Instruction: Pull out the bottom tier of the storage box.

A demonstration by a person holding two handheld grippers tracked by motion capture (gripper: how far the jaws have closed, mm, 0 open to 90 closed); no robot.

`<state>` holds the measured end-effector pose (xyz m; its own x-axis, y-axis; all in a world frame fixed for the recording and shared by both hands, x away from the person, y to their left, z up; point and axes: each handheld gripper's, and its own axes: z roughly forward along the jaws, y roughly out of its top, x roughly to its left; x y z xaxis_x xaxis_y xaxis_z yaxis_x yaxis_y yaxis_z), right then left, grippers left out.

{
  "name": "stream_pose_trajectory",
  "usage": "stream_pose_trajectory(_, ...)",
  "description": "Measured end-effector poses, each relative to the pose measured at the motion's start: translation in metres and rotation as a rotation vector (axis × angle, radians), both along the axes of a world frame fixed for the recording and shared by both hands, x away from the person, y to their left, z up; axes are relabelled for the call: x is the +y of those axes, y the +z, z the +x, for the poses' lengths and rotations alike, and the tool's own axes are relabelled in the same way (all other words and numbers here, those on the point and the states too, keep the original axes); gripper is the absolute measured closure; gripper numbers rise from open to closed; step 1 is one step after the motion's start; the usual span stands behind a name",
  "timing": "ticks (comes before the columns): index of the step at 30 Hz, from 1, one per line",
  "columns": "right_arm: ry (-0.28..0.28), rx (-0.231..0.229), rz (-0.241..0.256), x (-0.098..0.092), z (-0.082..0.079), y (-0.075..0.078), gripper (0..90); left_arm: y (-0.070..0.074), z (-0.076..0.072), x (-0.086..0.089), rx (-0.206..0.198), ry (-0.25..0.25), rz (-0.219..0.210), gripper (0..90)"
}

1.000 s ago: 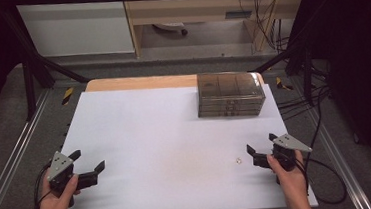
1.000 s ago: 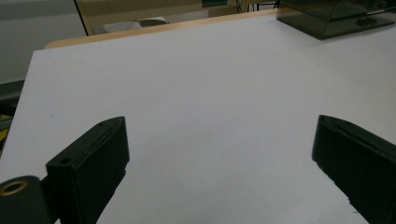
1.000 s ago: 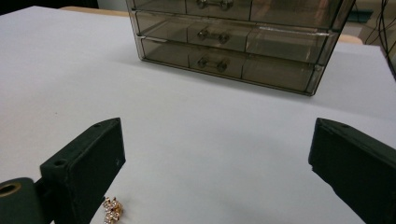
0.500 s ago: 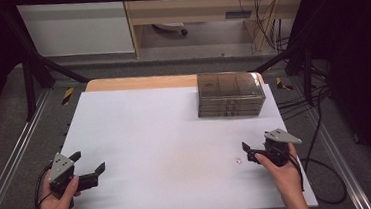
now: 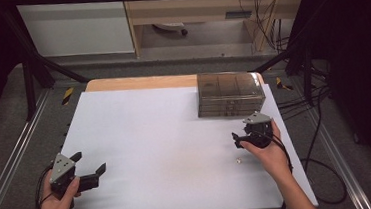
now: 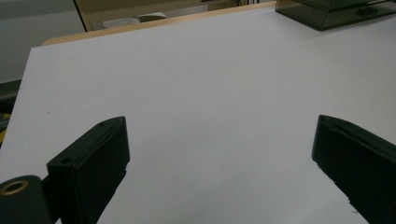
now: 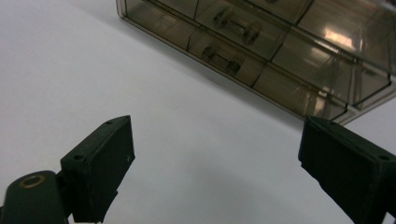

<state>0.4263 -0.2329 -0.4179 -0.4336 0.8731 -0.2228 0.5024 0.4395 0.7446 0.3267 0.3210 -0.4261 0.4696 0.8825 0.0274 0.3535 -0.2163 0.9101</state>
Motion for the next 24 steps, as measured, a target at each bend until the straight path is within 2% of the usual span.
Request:
stream_pose_trajectory(3, 0.018, -0.009, -0.066, 0.006, 0.005, 0.004, 15.4, 0.0, 0.0, 0.0, -0.001, 0.001, 0.002, 4.2)
stream_pose_trajectory(4, 0.018, -0.009, -0.066, 0.006, 0.005, 0.004, 15.4, 0.0, 0.0, 0.0, -0.001, 0.001, 0.002, 4.2)
stream_pose_trajectory(5, 0.032, -0.009, -0.107, 0.009, 0.008, 0.007, 16.8, 0.0, 0.0, 0.0, -0.001, 0.002, 0.003, 4.2)
stream_pose_trajectory(7, 0.037, -0.006, -0.124, 0.011, 0.01, 0.007, 17.5, 0.0, 0.0, 0.0, 0.0, 0.002, 0.002, 4.2)
stream_pose_trajectory(9, 0.054, -0.011, -0.172, 0.016, 0.014, 0.009, 19.6, -0.001, 0.001, 0.0, 0.001, 0.002, -0.001, 4.2)
stream_pose_trajectory(17, 0.093, -0.011, -0.247, 0.027, 0.02, 0.006, 23.0, -0.001, 0.0, -0.001, 0.004, 0.002, 0.007, 4.3)
stream_pose_trajectory(19, 0.095, -0.005, -0.251, 0.029, 0.02, 0.005, 23.4, 0.0, 0.001, -0.001, 0.003, 0.001, 0.011, 4.3)
stream_pose_trajectory(24, 0.124, 0.003, -0.3, 0.034, 0.022, 0.0, 30.2, -0.001, 0.001, -0.001, 0.003, 0.004, 0.007, 4.3)
